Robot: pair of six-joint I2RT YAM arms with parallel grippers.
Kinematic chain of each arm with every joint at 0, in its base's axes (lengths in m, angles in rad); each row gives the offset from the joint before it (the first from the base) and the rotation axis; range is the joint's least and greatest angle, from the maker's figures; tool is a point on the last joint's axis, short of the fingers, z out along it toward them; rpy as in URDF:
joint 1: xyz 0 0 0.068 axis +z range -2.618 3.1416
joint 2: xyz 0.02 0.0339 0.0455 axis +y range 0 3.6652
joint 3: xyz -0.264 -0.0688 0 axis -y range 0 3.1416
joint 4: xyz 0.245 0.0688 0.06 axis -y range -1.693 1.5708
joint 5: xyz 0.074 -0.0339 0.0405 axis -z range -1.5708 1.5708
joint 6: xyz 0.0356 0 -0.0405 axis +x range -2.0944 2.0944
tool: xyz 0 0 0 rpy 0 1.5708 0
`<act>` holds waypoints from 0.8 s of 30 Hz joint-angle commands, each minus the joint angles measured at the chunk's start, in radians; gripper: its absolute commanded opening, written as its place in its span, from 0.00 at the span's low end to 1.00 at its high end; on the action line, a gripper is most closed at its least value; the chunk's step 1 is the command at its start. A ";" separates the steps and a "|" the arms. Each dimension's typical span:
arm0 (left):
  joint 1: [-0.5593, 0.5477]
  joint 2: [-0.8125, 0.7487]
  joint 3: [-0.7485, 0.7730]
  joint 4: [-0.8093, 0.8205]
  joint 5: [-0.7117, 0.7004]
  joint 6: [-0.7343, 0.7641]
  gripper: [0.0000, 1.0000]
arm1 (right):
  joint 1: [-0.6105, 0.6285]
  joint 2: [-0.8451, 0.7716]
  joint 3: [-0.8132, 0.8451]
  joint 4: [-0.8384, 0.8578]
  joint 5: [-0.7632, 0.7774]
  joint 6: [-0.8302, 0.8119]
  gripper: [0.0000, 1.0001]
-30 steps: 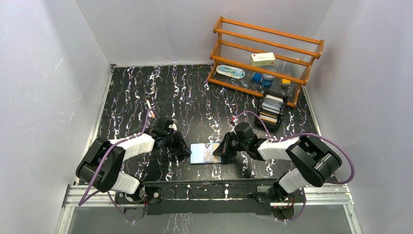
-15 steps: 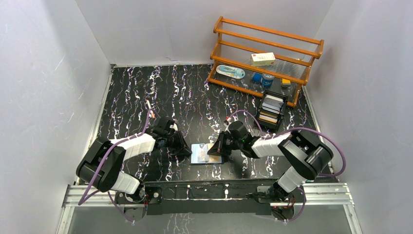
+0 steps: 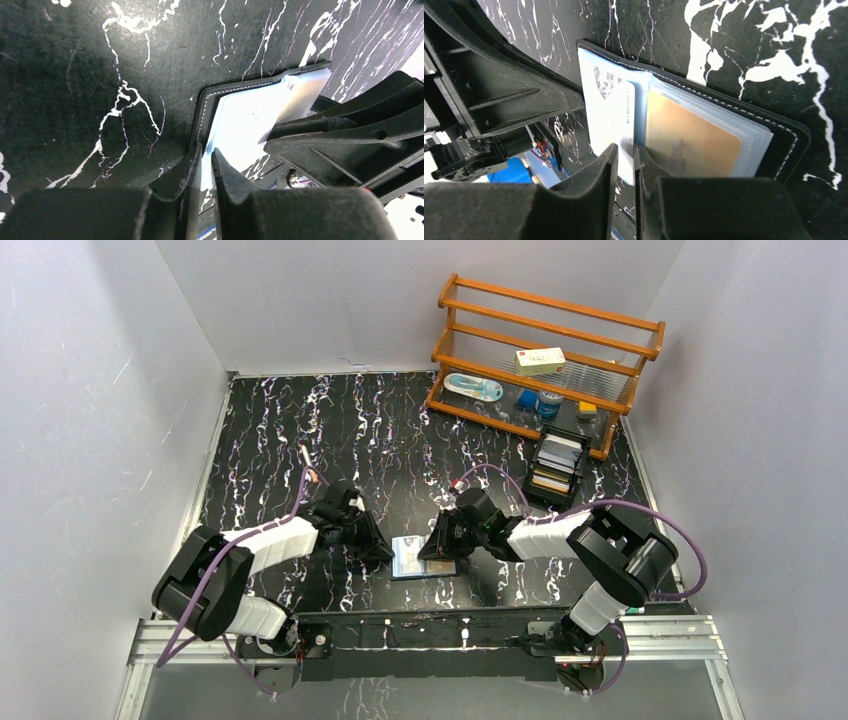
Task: Put the credit cards into the card holder
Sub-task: Insert the credit card into the card slot, then close the card holder at the center of the board.
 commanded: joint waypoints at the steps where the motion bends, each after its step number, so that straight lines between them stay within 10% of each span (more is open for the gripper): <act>1: -0.007 -0.063 -0.019 -0.041 0.015 -0.010 0.16 | 0.005 -0.033 0.068 -0.120 0.044 -0.054 0.29; 10: -0.009 -0.132 -0.011 -0.052 -0.010 0.002 0.41 | 0.005 -0.212 0.164 -0.477 0.199 -0.187 0.45; 24: -0.010 0.009 0.040 -0.011 -0.023 0.032 0.52 | -0.093 -0.359 0.167 -0.735 0.414 -0.297 0.56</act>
